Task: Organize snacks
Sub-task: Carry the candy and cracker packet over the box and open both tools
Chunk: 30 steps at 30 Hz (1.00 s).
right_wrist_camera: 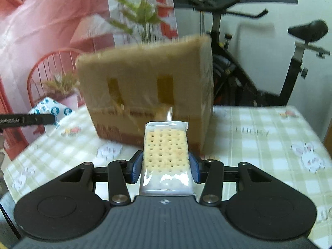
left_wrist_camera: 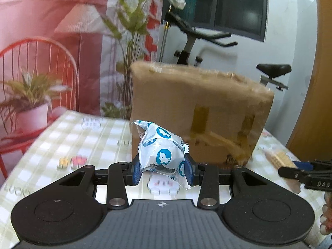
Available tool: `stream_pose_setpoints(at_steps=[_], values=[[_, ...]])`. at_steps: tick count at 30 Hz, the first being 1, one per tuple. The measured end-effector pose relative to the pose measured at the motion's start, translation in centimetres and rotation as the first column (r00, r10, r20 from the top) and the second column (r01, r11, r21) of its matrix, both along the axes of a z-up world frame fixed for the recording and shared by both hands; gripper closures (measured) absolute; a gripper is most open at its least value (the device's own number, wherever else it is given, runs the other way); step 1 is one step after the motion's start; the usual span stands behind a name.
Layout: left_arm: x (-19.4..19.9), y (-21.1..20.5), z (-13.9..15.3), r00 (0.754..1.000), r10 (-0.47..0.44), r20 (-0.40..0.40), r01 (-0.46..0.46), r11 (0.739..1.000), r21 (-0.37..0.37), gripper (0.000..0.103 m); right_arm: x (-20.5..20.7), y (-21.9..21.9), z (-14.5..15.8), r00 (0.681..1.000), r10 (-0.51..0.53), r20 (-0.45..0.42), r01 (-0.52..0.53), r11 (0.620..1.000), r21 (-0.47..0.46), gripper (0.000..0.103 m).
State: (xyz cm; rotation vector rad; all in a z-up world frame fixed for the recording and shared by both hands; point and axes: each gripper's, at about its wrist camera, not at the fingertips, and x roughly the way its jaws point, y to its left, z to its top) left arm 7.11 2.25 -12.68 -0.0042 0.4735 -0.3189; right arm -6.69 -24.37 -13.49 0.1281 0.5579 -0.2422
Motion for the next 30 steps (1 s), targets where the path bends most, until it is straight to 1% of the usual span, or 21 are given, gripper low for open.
stream_pose_setpoints(at_steps=[5,8,12,15,18,21,24,27,30], values=[[1.1,-0.9,3.1,0.995,-0.027,0.091,0.025,1.000,0.016,0.061,1.3,-0.1,4.0,0.995,0.023,0.098,-0.018,0.998,-0.055,0.055],[2.4,-1.5,5.0,0.991,-0.057,0.117,0.055,0.998,0.013,0.061,2.8,-0.4,6.4,0.989,0.052,0.140,-0.040,0.995,-0.089,0.055],[4.8,-2.8,7.3,0.985,-0.093,0.146,0.092,0.996,0.015,0.061,5.8,-1.3,8.8,0.983,0.081,0.168,-0.062,0.991,-0.117,0.055],[7.1,-3.8,8.5,0.984,-0.109,0.142,0.110,0.994,0.002,0.061,8.7,-2.3,9.9,0.981,0.102,0.163,-0.079,0.987,-0.141,0.055],[10.1,-4.8,8.8,0.986,-0.118,0.114,0.120,0.993,-0.004,0.060,12.1,-3.4,10.3,0.983,0.117,0.141,-0.097,0.985,-0.141,0.055],[13.0,-5.3,8.5,0.989,-0.120,0.081,0.123,0.992,-0.030,0.061,15.3,-4.3,10.0,0.988,0.123,0.093,-0.109,0.984,-0.141,0.055],[15.3,-5.6,7.8,0.992,-0.116,0.045,0.116,0.993,0.000,0.061,18.2,-4.7,9.1,0.991,0.123,0.051,-0.115,0.983,-0.145,0.055],[17.2,-6.1,7.3,0.994,-0.108,0.017,0.107,0.993,0.045,0.060,20.1,-4.9,8.2,0.993,0.110,0.032,-0.106,0.988,-0.116,0.055],[18.6,-5.8,7.1,0.996,-0.088,0.001,0.088,0.995,0.040,0.060,21.1,-4.9,7.6,0.996,0.092,0.008,-0.091,0.991,-0.097,0.055]])
